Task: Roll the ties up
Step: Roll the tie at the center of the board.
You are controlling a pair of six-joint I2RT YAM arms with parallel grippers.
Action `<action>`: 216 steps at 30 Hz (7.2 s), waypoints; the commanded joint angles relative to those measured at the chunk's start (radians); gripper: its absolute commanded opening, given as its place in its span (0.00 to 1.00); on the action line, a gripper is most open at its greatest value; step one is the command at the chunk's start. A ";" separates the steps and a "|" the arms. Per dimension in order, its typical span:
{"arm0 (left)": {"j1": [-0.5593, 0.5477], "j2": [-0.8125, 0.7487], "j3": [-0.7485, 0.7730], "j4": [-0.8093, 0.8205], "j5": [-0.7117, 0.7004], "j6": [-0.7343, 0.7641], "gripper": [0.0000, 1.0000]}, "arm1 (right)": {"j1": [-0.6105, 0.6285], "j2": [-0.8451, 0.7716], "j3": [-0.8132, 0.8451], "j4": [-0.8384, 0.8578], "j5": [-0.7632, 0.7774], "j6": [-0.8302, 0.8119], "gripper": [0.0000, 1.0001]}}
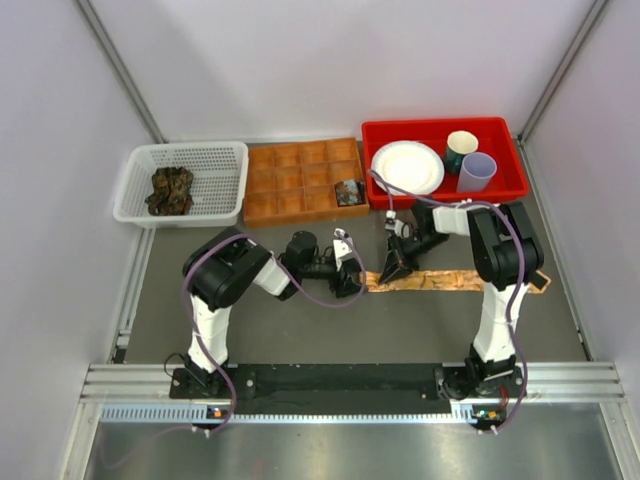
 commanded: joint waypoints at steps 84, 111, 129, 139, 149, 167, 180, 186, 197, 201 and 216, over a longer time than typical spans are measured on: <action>-0.140 -0.121 0.458 -1.091 -0.297 0.326 0.90 | -0.023 0.049 0.076 -0.120 0.324 -0.085 0.00; -0.090 0.027 0.053 0.196 -0.105 0.027 0.89 | 0.026 0.230 0.248 -0.288 0.302 -0.260 0.00; -0.155 0.119 0.143 0.038 -0.114 0.189 0.52 | 0.026 0.253 0.264 -0.301 0.298 -0.257 0.00; -0.159 -0.028 0.252 -0.653 -0.228 0.410 0.08 | 0.023 0.169 0.254 -0.274 0.258 -0.239 0.06; -0.167 -0.041 0.352 -0.956 -0.337 0.459 0.07 | -0.110 -0.015 0.250 -0.348 0.066 -0.248 0.43; -0.176 0.005 0.444 -1.108 -0.338 0.487 0.09 | -0.010 0.035 0.125 -0.110 -0.123 -0.033 0.37; -0.175 0.019 0.438 -1.096 -0.311 0.472 0.14 | -0.007 0.054 0.066 0.054 -0.130 0.048 0.00; -0.153 0.013 0.424 -1.085 -0.274 0.429 0.44 | -0.058 0.022 0.041 0.002 0.029 0.017 0.00; -0.087 -0.030 0.223 -0.486 -0.130 0.203 0.69 | -0.075 0.046 0.070 -0.050 0.255 0.019 0.00; -0.086 0.005 0.189 -0.283 -0.076 0.150 0.69 | -0.076 0.048 0.073 -0.070 0.310 0.005 0.00; -0.116 0.073 0.250 -0.342 -0.079 0.198 0.28 | -0.073 0.081 0.141 -0.138 0.273 -0.033 0.00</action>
